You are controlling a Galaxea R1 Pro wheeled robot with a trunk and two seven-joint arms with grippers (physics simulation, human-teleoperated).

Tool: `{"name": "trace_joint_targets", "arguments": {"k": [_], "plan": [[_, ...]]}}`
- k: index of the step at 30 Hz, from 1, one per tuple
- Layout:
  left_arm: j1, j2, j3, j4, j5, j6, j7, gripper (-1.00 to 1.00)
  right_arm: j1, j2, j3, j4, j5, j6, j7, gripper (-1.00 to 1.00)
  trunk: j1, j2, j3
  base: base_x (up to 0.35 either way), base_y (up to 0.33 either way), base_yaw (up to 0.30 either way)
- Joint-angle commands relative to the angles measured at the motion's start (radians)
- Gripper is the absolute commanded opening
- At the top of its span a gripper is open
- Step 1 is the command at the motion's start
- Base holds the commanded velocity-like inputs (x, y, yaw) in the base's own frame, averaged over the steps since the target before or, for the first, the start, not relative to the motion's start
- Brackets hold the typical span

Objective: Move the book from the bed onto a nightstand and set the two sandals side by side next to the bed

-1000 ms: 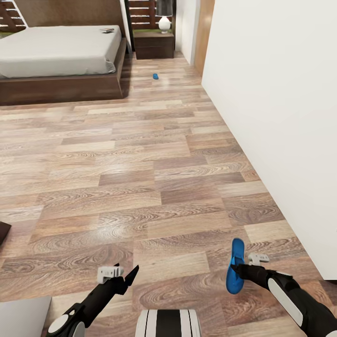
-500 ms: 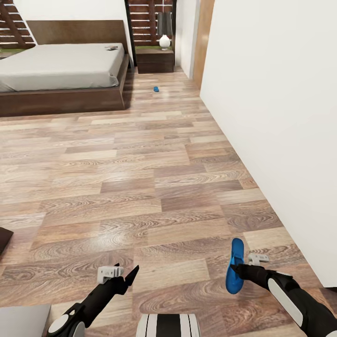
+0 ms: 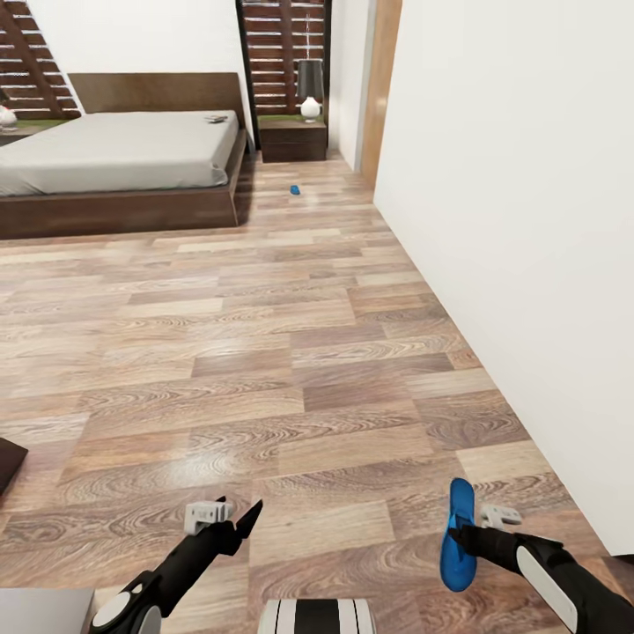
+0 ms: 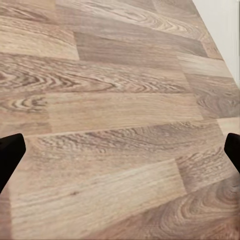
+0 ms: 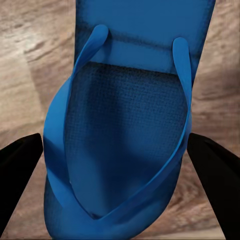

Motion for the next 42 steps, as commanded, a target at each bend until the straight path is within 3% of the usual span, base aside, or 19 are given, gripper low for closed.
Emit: {"name": "trace_joint_targets", "arguments": {"k": [1,10,26,38,42], "plan": [[0.000,-0.001,0.002,0.002,0.010,0.010,-0.005,1.00,0.000,-0.001,0.003,0.006,-0.003,0.003,0.022,-1.00,-0.001,0.000,0.003,0.000,0.000,0.000],[0.000,0.002,0.003,0.048,0.007,0.009,-0.006,1.00,0.000,-0.001,0.003,0.024,0.003,0.002,0.233,-1.00,-0.005,0.002,0.038,0.000,0.000,0.000],[0.000,0.007,0.007,0.092,0.003,0.013,-0.008,1.00,0.000,-0.001,0.003,0.025,0.004,0.004,0.273,-1.00,-0.012,0.006,0.100,0.000,0.000,0.000],[0.000,0.007,0.005,0.093,0.001,0.015,-0.010,1.00,0.000,-0.001,0.003,0.026,0.004,0.004,0.378,-1.00,-0.017,0.009,0.146,0.000,0.000,0.000],[0.000,0.007,0.004,0.093,0.000,0.015,-0.009,1.00,0.000,-0.001,0.003,0.073,0.004,0.003,0.387,-1.00,-0.019,0.010,0.162,0.000,0.000,0.000]]}}
